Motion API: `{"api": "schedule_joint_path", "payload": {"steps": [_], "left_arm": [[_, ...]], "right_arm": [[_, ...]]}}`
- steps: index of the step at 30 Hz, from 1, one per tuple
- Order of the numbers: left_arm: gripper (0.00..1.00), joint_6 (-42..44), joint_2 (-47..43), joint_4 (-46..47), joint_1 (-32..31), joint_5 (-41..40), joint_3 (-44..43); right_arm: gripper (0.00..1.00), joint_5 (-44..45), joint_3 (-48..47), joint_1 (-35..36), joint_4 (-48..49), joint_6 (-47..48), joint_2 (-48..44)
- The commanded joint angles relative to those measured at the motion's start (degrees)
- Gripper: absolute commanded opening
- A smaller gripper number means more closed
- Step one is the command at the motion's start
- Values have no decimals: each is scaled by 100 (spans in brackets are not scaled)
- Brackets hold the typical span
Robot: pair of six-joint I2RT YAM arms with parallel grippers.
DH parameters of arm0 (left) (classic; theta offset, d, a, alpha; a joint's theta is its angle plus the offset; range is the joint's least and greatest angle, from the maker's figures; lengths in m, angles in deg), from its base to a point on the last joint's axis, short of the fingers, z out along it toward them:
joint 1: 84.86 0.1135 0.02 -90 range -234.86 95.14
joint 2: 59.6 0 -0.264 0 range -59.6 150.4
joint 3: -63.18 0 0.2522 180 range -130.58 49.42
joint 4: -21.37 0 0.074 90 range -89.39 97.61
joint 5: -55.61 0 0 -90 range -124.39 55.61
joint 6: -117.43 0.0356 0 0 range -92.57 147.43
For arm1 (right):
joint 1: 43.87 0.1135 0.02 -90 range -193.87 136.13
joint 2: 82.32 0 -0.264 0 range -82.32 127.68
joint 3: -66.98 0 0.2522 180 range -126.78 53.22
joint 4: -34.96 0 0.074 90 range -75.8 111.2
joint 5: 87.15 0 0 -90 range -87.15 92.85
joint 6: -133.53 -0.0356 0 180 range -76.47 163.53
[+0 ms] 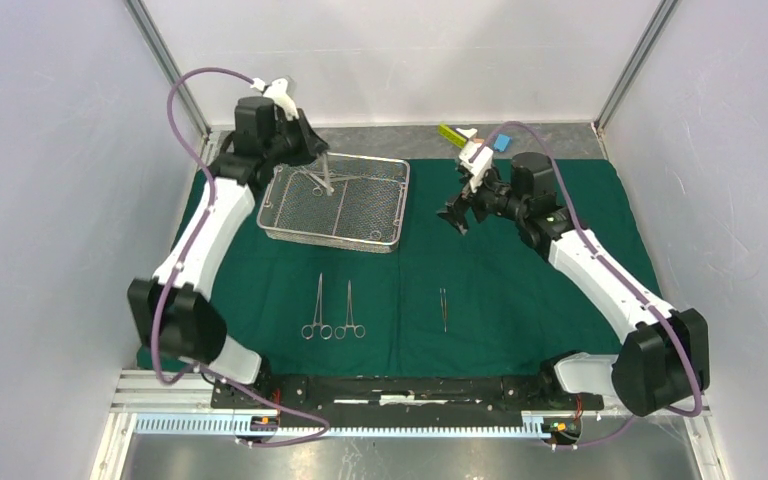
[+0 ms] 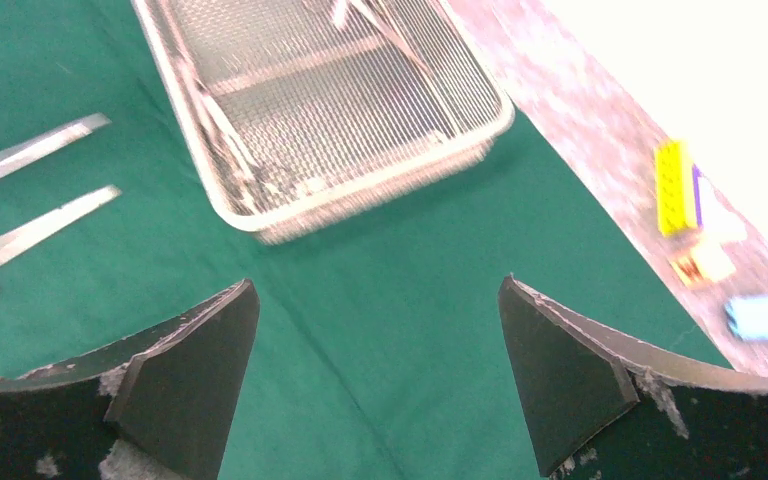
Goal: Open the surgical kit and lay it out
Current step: Place the medical item in the surgical kit.
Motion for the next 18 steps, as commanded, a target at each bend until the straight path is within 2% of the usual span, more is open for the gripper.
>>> {"api": "schedule_joint_path", "payload": {"steps": [1,3,9,18], "left_arm": [[2,-863,-902,1364,-795,462,842],[2,-1206,-827,1302,-1012,761,804],[2,-1394,-795,1353,-1446,592,966],[2,-1495,-741,1299,-1770,368,967]], "right_arm": [[97,-254,-227,613,1172,-1320,-104],[98,-273,-329,859,1355,-1691,-47],[97,-392,-486,1116,1822,-2902,318],[97,-780,-513,1212,2370,-3456,747]]}}
